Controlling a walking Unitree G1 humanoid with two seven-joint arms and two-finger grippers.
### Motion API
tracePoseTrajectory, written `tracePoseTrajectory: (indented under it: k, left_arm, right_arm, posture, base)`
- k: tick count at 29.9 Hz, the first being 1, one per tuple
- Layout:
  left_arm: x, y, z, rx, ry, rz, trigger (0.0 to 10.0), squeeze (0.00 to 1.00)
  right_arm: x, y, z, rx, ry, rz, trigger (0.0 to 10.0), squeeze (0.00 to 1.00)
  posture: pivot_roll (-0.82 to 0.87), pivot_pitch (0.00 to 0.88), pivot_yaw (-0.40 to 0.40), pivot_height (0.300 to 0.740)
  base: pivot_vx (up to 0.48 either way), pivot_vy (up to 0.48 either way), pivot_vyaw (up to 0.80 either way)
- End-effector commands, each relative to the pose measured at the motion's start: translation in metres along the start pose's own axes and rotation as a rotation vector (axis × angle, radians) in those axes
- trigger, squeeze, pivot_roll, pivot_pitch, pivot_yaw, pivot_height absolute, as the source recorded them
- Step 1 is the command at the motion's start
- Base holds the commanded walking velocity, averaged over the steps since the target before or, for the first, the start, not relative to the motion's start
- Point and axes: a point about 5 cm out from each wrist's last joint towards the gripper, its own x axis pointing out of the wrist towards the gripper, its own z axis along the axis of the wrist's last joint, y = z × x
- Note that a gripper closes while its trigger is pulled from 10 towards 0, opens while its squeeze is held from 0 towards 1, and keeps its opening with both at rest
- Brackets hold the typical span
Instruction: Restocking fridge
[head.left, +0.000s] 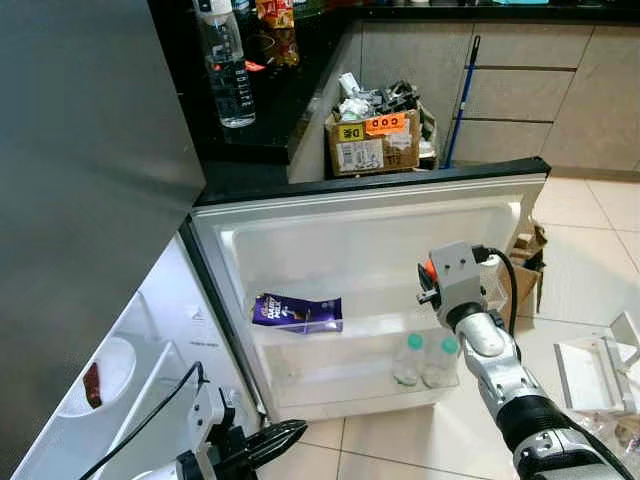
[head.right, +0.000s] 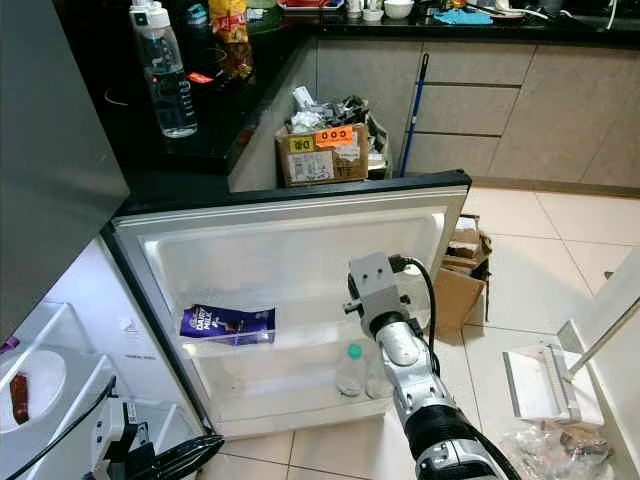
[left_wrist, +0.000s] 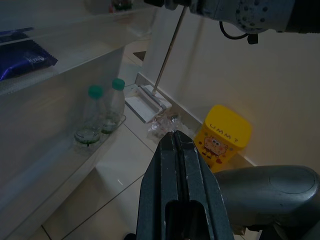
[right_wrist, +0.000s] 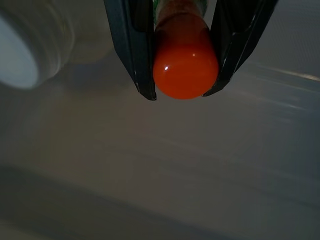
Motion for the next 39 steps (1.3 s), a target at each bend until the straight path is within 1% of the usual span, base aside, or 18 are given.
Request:
tracePoseTrajectory:
  k: [1,6,11,12,13,14,15,17,18,19,20,21,26,30,35,37,39]
  left_arm:
    - [-0.004,-0.001,-0.001,-0.006,0.013,-0.009,10.0,0.00]
    - [-0.003,-0.002,-0.001,-0.007,0.013,-0.017,10.0,0.00]
    - [-0.002,-0.002,-0.001,-0.007,0.012,-0.021,10.0,0.00]
    - [-0.002,-0.003,0.000,-0.007,0.013,-0.023,10.0,0.00]
    - [-0.002,-0.003,0.000,-0.008,0.013,-0.025,10.0,0.00]
    - [-0.001,-0.003,0.000,-0.008,0.013,-0.026,10.0,0.00]
    - [-0.001,-0.004,0.000,-0.008,0.014,-0.028,10.0,0.00]
    - [-0.001,-0.004,0.000,-0.008,0.014,-0.028,10.0,0.00]
    - [-0.001,-0.004,0.000,-0.007,0.015,-0.030,10.0,0.00]
    - [-0.001,-0.004,0.000,-0.007,0.015,-0.033,10.0,0.00]
    - [-0.001,-0.004,0.000,-0.007,0.015,-0.033,10.0,0.00]
    - [0.000,-0.005,0.001,-0.007,0.015,-0.035,10.0,0.00]
    - [0.001,-0.005,0.001,-0.009,0.015,-0.041,10.0,0.00]
    - [0.002,-0.006,0.000,-0.012,0.018,-0.046,10.0,0.00]
    - [0.002,-0.006,0.000,-0.013,0.018,-0.048,10.0,0.00]
    - [0.003,-0.007,0.001,-0.013,0.017,-0.049,10.0,0.00]
    - [0.003,-0.006,0.002,-0.012,0.017,-0.050,10.0,0.00]
  right_arm:
    - [0.001,-0.006,0.000,0.007,-0.002,-0.037,10.0,0.00]
    - [0.000,-0.011,-0.002,0.010,0.008,-0.074,10.0,0.00]
    - [0.000,-0.014,-0.004,0.026,0.015,-0.087,10.0,0.00]
    - [0.000,-0.014,-0.004,0.028,0.017,-0.093,10.0,0.49]
    - [0.000,-0.015,-0.005,0.030,0.019,-0.102,10.0,0.80]
    - [0.000,-0.016,-0.005,0.038,0.020,-0.109,10.0,0.93]
    - [0.000,-0.017,-0.005,0.049,0.019,-0.114,10.0,0.97]
    - [0.000,-0.017,-0.005,0.052,0.018,-0.115,10.0,0.97]
    - [0.000,-0.017,-0.005,0.060,0.015,-0.119,10.0,0.89]
    - [0.000,-0.018,-0.003,0.075,0.007,-0.125,10.0,0.36]
    - [0.000,-0.018,-0.003,0.075,0.007,-0.125,10.0,0.36]
    - [0.001,-0.019,-0.002,0.087,0.001,-0.126,10.0,0.00]
    - [0.001,-0.019,0.002,0.123,-0.031,-0.106,10.0,0.00]
    - [0.003,-0.022,0.015,0.147,-0.103,-0.095,10.0,0.00]
    - [0.005,-0.024,0.024,0.154,-0.144,-0.092,10.0,0.00]
    - [0.005,-0.024,0.034,0.168,-0.190,-0.066,10.0,0.00]
    - [0.005,-0.020,0.043,0.187,-0.239,-0.009,10.0,0.00]
  posture:
    - [-0.01,0.015,0.030,0.740]
    - [-0.01,0.014,0.031,0.740]
    - [-0.01,0.014,0.031,0.740]
    - [-0.01,0.015,0.031,0.740]
    - [-0.01,0.014,0.031,0.740]
    - [-0.01,0.014,0.031,0.740]
    - [-0.01,0.014,0.031,0.740]
    - [-0.01,0.014,0.031,0.740]
    - [-0.01,0.013,0.031,0.740]
    - [-0.01,0.014,0.033,0.740]
    - [-0.01,0.014,0.033,0.740]
    - [-0.01,0.014,0.033,0.740]
    - [-0.01,0.011,0.030,0.740]
    - [-0.01,0.011,0.030,0.740]
    - [-0.01,0.006,0.029,0.740]
    - [-0.01,0.005,0.030,0.740]
    - [-0.01,0.007,0.031,0.740]
  base:
    - [0.000,0.000,0.00]
    - [0.000,0.000,0.00]
    - [0.000,0.000,0.00]
    - [0.000,0.000,0.00]
    - [0.000,0.000,0.00]
    - [0.000,0.000,0.00]
    - [0.000,0.000,0.00]
    - [0.000,0.000,0.00]
    - [0.000,0.000,0.00]
    - [0.000,0.000,0.00]
    - [0.000,0.000,0.00]
    - [0.000,0.000,0.00]
    - [0.000,0.000,0.00]
    - [0.000,0.000,0.00]
    - [0.000,0.000,0.00]
    - [0.000,0.000,0.00]
    - [0.000,0.000,0.00]
